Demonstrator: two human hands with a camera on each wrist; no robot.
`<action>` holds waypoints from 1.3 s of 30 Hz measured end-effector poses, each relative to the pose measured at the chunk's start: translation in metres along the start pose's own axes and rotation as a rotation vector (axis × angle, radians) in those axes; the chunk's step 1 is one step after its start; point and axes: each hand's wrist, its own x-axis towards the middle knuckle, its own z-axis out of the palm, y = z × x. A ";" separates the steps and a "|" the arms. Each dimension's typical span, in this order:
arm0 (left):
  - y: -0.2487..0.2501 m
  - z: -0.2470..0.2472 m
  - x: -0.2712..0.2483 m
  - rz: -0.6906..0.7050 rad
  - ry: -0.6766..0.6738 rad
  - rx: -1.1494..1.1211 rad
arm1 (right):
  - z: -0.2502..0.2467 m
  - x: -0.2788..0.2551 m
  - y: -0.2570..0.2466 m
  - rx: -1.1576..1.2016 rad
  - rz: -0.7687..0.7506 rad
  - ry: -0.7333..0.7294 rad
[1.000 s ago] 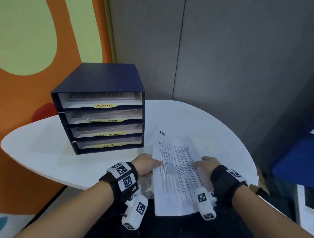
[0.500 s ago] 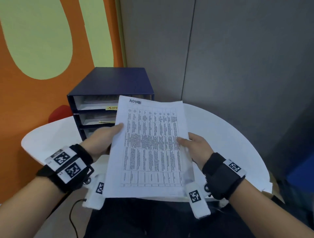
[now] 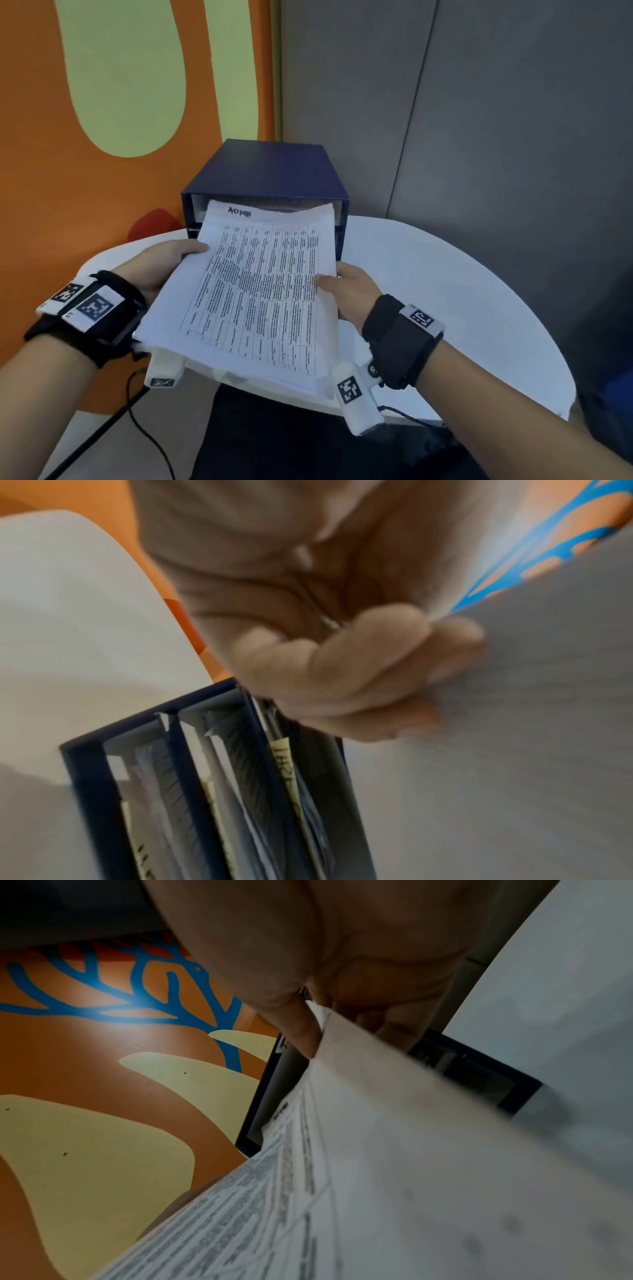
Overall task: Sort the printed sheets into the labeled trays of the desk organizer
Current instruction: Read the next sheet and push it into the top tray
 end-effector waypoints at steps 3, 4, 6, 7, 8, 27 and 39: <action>0.006 -0.007 0.003 0.084 -0.013 -0.057 | 0.003 0.015 -0.012 0.005 -0.023 0.066; 0.007 -0.010 0.003 0.103 -0.035 -0.079 | 0.002 0.021 -0.017 0.003 -0.030 0.090; 0.006 -0.015 0.002 0.113 -0.094 -0.061 | -0.001 0.033 -0.028 -0.009 -0.039 0.126; 0.005 -0.018 0.001 0.104 -0.124 -0.009 | -0.002 0.037 -0.035 -0.024 -0.036 0.144; 0.004 -0.020 -0.001 0.093 -0.155 0.061 | -0.003 0.041 -0.042 -0.045 -0.028 0.168; 0.013 0.004 0.029 0.288 -0.104 -0.720 | -0.005 0.043 -0.057 0.491 0.070 0.157; 0.015 0.017 0.019 0.365 -0.305 -0.798 | 0.008 0.029 -0.040 0.485 0.001 0.006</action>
